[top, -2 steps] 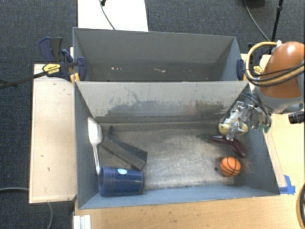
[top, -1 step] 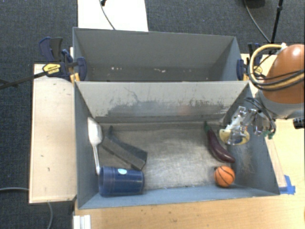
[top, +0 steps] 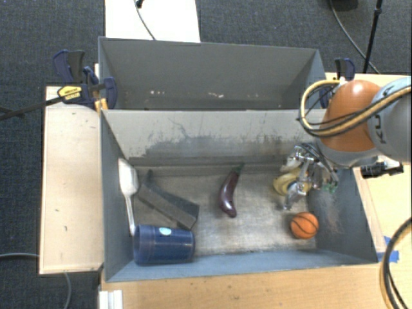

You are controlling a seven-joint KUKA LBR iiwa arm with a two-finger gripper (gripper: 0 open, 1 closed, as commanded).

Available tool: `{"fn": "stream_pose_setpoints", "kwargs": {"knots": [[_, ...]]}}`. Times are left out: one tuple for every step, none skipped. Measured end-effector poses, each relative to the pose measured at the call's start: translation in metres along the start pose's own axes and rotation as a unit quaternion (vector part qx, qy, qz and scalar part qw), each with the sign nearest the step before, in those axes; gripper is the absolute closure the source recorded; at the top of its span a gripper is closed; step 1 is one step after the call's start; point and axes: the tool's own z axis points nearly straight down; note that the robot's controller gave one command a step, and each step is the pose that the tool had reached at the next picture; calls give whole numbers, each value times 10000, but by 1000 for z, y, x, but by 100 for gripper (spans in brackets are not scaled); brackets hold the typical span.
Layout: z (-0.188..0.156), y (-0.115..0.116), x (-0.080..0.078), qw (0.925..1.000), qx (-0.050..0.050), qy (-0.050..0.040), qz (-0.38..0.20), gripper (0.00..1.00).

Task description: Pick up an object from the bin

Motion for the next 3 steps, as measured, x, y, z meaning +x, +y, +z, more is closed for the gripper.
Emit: {"fn": "stream_pose_setpoints", "kwargs": {"knots": [[-1,0,-3,9999,-2,-101,-11,100],[-1,0,-3,9999,-2,-101,-18,100],[-56,-2,-1,10000,-4,7,-17,0]]}}
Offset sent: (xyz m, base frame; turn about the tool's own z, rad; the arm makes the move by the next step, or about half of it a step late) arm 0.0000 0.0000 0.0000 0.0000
